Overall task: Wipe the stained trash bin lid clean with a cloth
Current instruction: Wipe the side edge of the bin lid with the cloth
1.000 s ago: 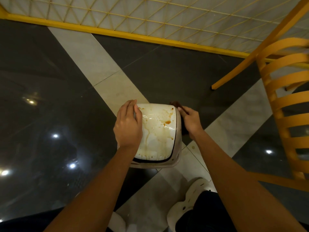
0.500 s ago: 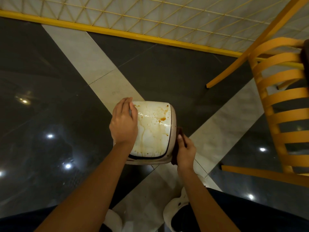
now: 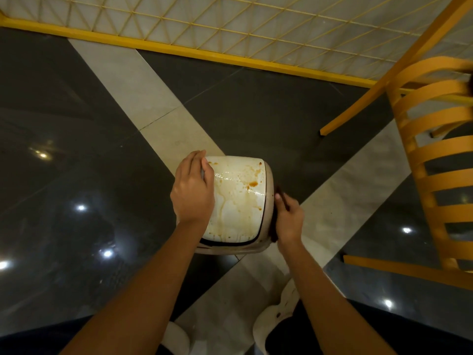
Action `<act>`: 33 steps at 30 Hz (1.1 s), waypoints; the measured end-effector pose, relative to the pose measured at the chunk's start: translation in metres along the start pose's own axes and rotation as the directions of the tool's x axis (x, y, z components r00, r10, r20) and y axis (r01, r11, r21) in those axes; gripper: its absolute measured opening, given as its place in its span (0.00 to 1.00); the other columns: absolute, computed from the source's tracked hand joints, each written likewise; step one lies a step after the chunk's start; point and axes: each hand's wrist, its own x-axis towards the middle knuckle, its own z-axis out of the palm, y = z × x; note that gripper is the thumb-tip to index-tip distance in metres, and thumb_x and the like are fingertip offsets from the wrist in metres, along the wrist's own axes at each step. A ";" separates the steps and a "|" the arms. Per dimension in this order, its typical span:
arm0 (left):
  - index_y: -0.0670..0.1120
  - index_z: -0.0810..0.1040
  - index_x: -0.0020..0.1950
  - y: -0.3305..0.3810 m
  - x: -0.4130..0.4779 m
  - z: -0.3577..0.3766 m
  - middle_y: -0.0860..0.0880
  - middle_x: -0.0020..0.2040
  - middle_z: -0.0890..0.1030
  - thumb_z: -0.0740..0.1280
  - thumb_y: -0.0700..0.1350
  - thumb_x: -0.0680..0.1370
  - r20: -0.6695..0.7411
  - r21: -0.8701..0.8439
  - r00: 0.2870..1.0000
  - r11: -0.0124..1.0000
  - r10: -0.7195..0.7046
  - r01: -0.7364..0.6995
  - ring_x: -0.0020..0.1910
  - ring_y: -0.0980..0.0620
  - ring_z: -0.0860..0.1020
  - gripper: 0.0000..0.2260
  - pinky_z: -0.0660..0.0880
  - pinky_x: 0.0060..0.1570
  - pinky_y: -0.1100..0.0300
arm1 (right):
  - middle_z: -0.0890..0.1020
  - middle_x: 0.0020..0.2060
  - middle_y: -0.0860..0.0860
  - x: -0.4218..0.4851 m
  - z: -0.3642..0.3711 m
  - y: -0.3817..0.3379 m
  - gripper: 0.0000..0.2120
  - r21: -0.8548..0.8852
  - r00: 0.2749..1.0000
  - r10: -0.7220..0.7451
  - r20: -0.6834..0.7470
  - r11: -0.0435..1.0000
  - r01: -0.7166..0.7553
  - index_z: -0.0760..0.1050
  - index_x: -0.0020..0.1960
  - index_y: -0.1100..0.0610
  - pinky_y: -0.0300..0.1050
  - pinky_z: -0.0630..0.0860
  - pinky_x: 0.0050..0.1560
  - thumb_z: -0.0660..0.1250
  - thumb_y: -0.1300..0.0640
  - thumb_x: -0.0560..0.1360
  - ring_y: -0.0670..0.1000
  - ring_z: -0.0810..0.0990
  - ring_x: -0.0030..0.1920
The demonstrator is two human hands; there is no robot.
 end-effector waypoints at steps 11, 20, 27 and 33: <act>0.45 0.77 0.61 0.000 -0.001 0.000 0.48 0.60 0.78 0.54 0.48 0.81 -0.006 -0.016 1.000 1.000 -0.013 0.013 0.58 0.51 0.76 0.17 0.71 0.51 0.62 | 0.75 0.61 0.54 0.034 0.000 -0.039 0.15 -0.098 0.986 -0.015 0.165 0.995 0.032 0.74 0.63 0.57 0.53 0.72 0.63 0.61 0.56 0.78 0.54 0.75 0.59; 0.45 0.77 0.61 0.000 0.000 0.001 0.49 0.60 0.78 0.54 0.49 0.81 0.000 -0.006 1.000 1.000 -0.007 0.007 0.59 0.52 0.76 0.17 0.72 0.51 0.61 | 0.77 0.59 0.56 0.062 0.015 -0.071 0.14 -0.243 0.950 -0.046 0.307 0.962 0.125 0.74 0.63 0.57 0.53 0.71 0.64 0.61 0.56 0.78 0.55 0.76 0.59; 0.46 0.77 0.61 0.000 0.000 0.001 0.49 0.60 0.78 0.54 0.49 0.80 -0.007 0.001 1.000 1.000 -0.015 0.015 0.59 0.52 0.75 0.17 0.69 0.50 0.62 | 0.79 0.54 0.55 0.065 0.000 -0.074 0.11 -0.220 0.903 0.020 0.429 0.972 0.083 0.77 0.58 0.54 0.50 0.75 0.55 0.61 0.55 0.78 0.56 0.78 0.55; 0.45 0.78 0.60 0.001 -0.001 0.000 0.48 0.59 0.79 0.54 0.48 0.80 -0.024 -0.001 1.000 1.000 -0.008 0.008 0.58 0.51 0.76 0.17 0.70 0.49 0.62 | 0.76 0.59 0.53 0.013 -0.003 -0.007 0.11 -0.061 0.994 -0.077 0.076 0.995 0.082 0.76 0.58 0.53 0.56 0.72 0.63 0.62 0.55 0.77 0.53 0.76 0.58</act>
